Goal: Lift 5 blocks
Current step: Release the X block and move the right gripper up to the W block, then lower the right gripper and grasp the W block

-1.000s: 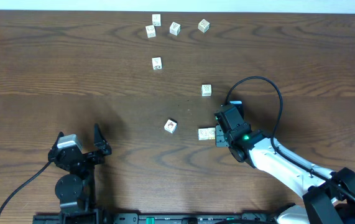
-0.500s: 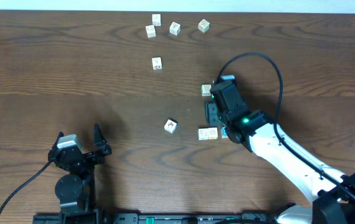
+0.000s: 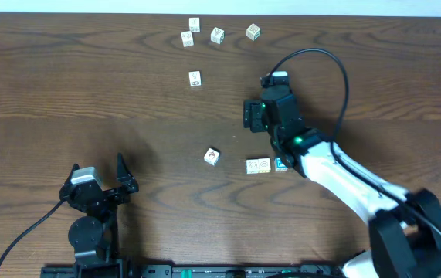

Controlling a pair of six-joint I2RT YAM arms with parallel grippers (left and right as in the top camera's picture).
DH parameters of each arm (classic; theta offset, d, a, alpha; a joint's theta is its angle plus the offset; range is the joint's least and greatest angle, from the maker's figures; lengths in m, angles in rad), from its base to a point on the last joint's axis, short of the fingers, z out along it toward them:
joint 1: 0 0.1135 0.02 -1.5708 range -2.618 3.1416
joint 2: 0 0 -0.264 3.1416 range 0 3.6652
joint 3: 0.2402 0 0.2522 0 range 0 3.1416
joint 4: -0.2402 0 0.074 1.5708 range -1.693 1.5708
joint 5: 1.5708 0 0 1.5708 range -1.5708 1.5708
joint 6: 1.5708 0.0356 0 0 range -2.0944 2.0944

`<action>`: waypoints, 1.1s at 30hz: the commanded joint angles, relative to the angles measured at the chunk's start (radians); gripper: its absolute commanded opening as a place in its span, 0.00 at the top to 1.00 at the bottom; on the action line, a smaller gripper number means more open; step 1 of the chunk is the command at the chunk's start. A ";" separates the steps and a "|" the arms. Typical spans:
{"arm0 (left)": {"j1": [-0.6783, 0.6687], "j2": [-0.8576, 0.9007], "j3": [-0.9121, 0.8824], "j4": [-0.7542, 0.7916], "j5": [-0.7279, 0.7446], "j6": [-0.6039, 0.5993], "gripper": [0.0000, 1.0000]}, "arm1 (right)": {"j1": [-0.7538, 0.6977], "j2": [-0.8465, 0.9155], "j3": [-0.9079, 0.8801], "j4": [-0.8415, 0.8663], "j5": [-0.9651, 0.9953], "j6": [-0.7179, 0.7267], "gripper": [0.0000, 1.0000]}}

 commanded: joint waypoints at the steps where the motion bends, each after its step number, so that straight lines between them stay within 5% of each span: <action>1: 0.003 -0.006 -0.022 -0.035 -0.018 -0.002 0.02 | -0.009 0.070 0.048 0.006 -0.002 -0.006 0.27; 11: 0.003 -0.006 -0.022 -0.035 -0.018 -0.002 0.02 | -0.008 0.216 0.099 0.012 -0.005 0.005 0.31; 19: 0.003 -0.006 -0.022 -0.035 -0.018 -0.002 0.02 | -0.012 0.231 0.099 0.016 0.019 0.030 0.43; 33: 0.003 -0.006 -0.022 -0.035 -0.018 -0.002 0.02 | -0.012 0.233 0.098 0.003 0.051 0.047 0.48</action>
